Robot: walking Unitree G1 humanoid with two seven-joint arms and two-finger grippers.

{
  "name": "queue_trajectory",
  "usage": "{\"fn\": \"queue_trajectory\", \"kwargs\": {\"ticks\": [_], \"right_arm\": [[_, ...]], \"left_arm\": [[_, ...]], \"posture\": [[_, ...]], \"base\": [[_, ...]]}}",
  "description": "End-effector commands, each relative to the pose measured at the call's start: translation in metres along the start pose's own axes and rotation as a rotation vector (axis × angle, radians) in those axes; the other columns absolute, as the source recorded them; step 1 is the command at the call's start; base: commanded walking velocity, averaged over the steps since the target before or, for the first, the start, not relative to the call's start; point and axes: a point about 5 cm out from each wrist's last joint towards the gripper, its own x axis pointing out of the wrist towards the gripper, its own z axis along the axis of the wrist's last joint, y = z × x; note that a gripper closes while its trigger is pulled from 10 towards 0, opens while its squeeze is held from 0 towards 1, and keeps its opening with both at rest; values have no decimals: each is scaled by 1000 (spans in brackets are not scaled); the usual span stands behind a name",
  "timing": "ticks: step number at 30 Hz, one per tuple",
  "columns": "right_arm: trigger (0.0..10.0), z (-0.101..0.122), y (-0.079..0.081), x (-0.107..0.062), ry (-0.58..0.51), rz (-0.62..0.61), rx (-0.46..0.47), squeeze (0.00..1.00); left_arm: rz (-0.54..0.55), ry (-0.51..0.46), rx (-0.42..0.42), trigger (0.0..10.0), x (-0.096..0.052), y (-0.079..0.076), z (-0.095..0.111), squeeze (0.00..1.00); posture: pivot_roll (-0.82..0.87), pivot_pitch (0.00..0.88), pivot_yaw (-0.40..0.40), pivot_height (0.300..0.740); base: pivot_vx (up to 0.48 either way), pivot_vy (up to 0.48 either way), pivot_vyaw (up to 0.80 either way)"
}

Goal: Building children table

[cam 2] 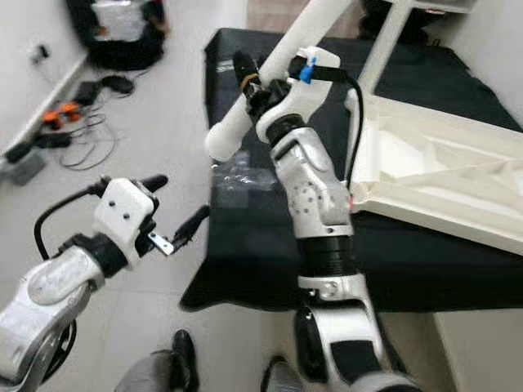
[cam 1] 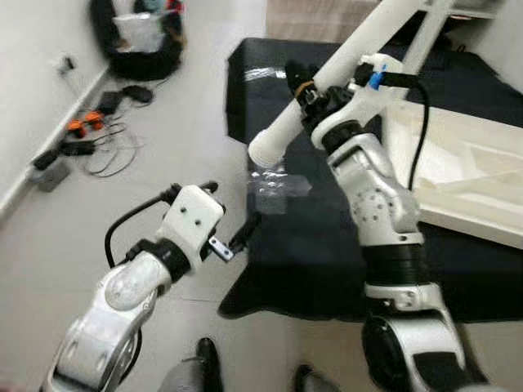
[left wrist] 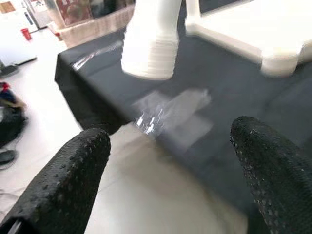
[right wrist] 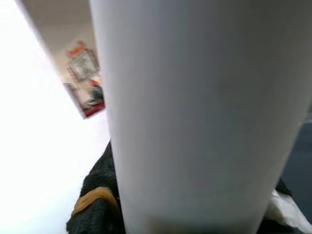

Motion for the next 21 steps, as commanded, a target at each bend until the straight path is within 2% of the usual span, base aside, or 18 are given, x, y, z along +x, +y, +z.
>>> {"fn": "queue_trajectory", "kwargs": {"ticks": [1, 2, 5, 9, 10, 14, 16, 18, 21], "right_arm": [[10000, -4, 8, -5, 32, 85, 31, 0], [10000, -5, 9, -7, 43, 105, 35, 0], [10000, -6, 10, -7, 50, 116, 38, 0], [10000, -10, 13, -11, 84, 132, 53, 0], [10000, -11, 14, -12, 92, 135, 57, 0], [10000, -13, 16, -14, 108, 134, 53, 0], [10000, -17, 13, -15, 132, 104, -9, 0], [10000, -19, 12, -16, 149, 90, -45, 0], [10000, -19, 12, -17, 144, 97, -27, 0]], "left_arm": [[56, 68, 34, 10000, 4, 13, -8, 902], [42, 57, 19, 10000, 6, 14, -7, 1000], [29, 47, 5, 10000, 7, 14, -6, 1000], [22, 64, 37, 10000, 15, 16, -5, 1000], [17, 60, 49, 10000, 20, 15, -3, 0], [-22, 36, 53, 10000, 29, 10, 3, 0], [-53, 18, 57, 10000, 32, 6, 7, 0], [-45, 21, 67, 10000, 34, 9, 7, 0], [-22, 32, 76, 10000, 36, 13, 6, 0]], "posture": [[72, 185, -44, 740], [72, 185, -44, 740], [72, 185, -44, 740], [63, 193, -44, 740], [57, 197, -43, 740], [52, 199, -45, 740], [50, 200, -42, 740], [49, 202, -42, 740], [52, 202, -43, 740]], "base": [[0, 0, 0], [0, 0, 0], [0, 0, 0], [0, 0, 0], [0, 0, 0], [0, 0, 0], [0, 0, 0], [0, 0, 0], [0, 0, 0]]}}
